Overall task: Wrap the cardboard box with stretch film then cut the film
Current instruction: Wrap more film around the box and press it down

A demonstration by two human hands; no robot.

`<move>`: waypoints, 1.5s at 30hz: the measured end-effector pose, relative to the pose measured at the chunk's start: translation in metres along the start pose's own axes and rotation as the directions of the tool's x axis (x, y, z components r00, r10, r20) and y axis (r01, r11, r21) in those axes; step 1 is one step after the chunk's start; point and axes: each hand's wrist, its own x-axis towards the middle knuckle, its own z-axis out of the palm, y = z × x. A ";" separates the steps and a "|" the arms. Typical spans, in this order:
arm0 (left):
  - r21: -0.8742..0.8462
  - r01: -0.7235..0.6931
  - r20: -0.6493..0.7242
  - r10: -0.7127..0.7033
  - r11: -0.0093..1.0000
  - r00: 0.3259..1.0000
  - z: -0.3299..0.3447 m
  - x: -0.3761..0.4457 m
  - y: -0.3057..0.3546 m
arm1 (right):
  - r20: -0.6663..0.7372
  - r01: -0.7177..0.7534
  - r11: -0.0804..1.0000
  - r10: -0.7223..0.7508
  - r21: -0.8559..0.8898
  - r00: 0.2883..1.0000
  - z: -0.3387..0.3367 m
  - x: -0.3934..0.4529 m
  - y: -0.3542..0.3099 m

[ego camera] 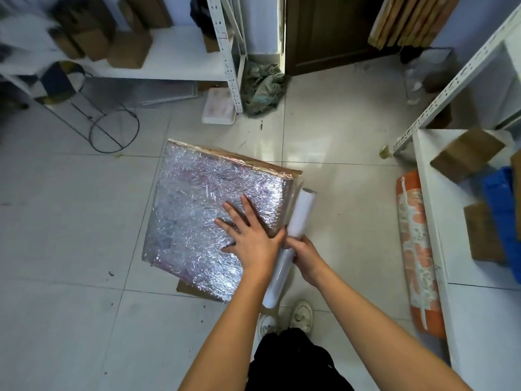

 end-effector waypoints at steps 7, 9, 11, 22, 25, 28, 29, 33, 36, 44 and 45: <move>-0.136 -0.008 -0.026 0.005 0.991 1.000 -0.018 -0.008 -0.016 | -0.008 0.061 0.998 -0.061 0.015 0.998 0.017 -0.011 -0.008; -0.195 0.003 -0.061 -0.015 0.981 0.998 -0.026 -0.006 -0.018 | 0.009 0.123 0.992 -0.123 -0.011 0.992 0.022 -0.014 -0.019; -0.265 0.020 -0.083 -0.044 0.964 0.996 -0.033 -0.006 -0.020 | 0.042 0.178 0.983 -0.176 -0.045 0.983 0.027 -0.015 -0.031; -0.627 0.105 -0.092 -0.207 0.772 0.974 -0.043 -0.005 -0.049 | 0.165 0.319 0.852 -0.274 -0.415 0.947 0.057 -0.020 -0.059; -0.676 0.122 -0.086 -0.242 0.727 0.966 -0.043 -0.008 -0.066 | 0.154 0.322 0.793 -0.283 -0.517 0.947 0.070 -0.015 -0.054; -0.713 0.123 -0.066 -0.240 0.690 0.968 -0.047 -0.004 -0.083 | 0.114 0.311 0.757 -0.302 -0.575 0.946 0.075 -0.011 -0.049; -0.711 0.121 -0.060 -0.232 0.693 0.971 -0.049 -0.003 -0.087 | 0.089 0.295 0.756 -0.302 -0.584 0.949 0.076 -0.010 -0.048; -0.713 0.152 -0.024 -0.241 0.684 0.970 -0.060 0.005 -0.095 | 0.050 0.253 0.770 -0.277 -0.586 0.960 0.076 -0.009 -0.045; -0.723 0.211 0.065 -0.239 0.658 0.969 -0.066 0.017 -0.097 | 0.053 0.233 0.762 -0.253 -0.605 0.966 0.074 -0.011 -0.044; -0.709 0.200 0.083 -0.201 0.676 0.976 -0.066 0.015 -0.098 | 0.154 0.264 0.693 -0.218 -0.671 0.964 0.082 -0.022 -0.057; -0.717 0.206 0.082 -0.213 0.666 0.974 -0.066 0.014 -0.097 | 0.170 0.257 0.692 -0.194 -0.674 0.966 0.081 -0.022 -0.060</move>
